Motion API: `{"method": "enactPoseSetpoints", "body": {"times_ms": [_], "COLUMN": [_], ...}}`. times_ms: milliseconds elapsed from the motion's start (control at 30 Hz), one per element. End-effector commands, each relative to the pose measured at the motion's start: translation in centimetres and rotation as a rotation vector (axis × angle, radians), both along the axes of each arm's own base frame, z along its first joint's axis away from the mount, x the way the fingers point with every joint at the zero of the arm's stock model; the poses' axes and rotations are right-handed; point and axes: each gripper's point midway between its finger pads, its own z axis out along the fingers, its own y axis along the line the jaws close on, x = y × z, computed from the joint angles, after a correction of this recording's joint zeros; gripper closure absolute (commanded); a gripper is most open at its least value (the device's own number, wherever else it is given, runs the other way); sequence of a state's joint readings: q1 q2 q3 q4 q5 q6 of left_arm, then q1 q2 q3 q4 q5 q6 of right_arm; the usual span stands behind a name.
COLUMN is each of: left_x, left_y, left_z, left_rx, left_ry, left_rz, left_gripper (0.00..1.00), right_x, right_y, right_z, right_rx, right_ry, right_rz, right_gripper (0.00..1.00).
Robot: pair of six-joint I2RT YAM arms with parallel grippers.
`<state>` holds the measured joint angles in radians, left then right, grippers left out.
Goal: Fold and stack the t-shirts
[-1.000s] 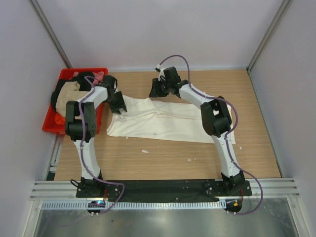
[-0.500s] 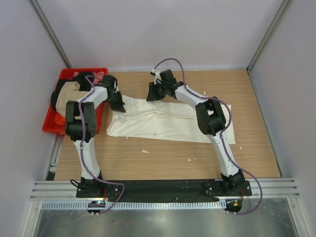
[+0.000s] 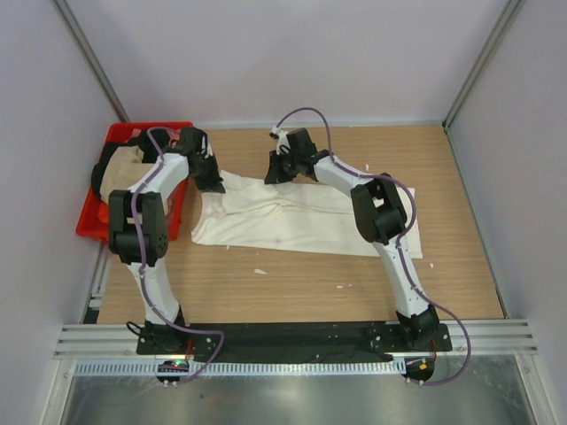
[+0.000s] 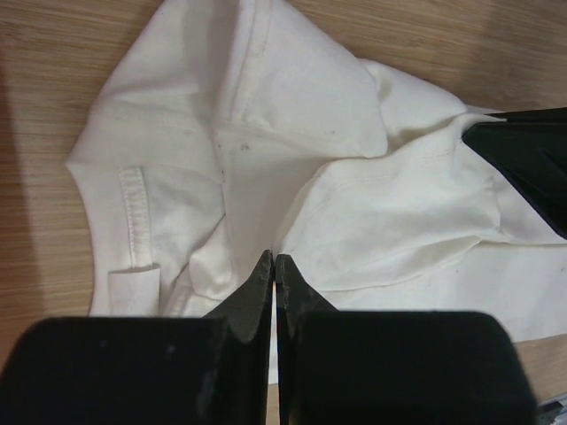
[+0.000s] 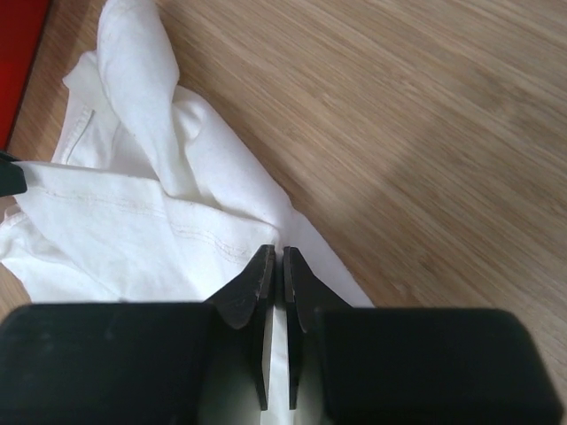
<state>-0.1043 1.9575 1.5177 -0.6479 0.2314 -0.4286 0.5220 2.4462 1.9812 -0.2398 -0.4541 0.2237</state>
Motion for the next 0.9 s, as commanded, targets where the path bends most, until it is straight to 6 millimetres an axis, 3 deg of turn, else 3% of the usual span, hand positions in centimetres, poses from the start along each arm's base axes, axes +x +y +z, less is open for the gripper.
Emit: {"method": "enactPoseSetpoints", "body": {"times_ms": [0,67,133,367,600,633,667,867], "left_x": [-0.4,-0.7,-1.0,-1.7,-3.7,-4.0,-4.5,-6.4], "left_y": [-0.5,-0.7,-0.8,-1.0,-0.6,-0.5,-0.6,-0.6], "left_z": [2.6,2.8,2.7,3.1,4.6,4.9,4.6,4.0], "left_rx": [-0.004,-0.009,-0.015,-0.012,0.025,0.030,0.035,0.083], "left_ry": [-0.062,-0.060,-0.050,-0.056,-0.043,-0.047,-0.036,-0.009], "left_rz": [-0.046,-0.057,-0.064,-0.078,-0.112,-0.113,-0.115,-0.129], "left_gripper": [1.00,1.00,1.00,1.00,1.00,1.00,1.00,0.99], "right_x": [0.3,0.2,0.0,-0.7,-2.4,-3.3,-3.6,-6.3], "right_y": [0.8,0.7,0.8,1.2,0.5,0.1,0.1,-0.7], "right_z": [7.8,8.0,8.1,7.9,9.7,8.6,9.9,8.5], "right_rx": [0.077,0.076,0.078,0.062,0.061,0.051,0.075,0.071], "right_ry": [-0.142,-0.148,-0.148,-0.160,-0.179,-0.154,-0.180,-0.145], "right_rz": [0.002,-0.001,0.005,0.016,0.030,0.035,0.043,0.065], "right_gripper": [0.87,0.78,0.77,0.99,0.99,0.99,0.99,0.98]}}
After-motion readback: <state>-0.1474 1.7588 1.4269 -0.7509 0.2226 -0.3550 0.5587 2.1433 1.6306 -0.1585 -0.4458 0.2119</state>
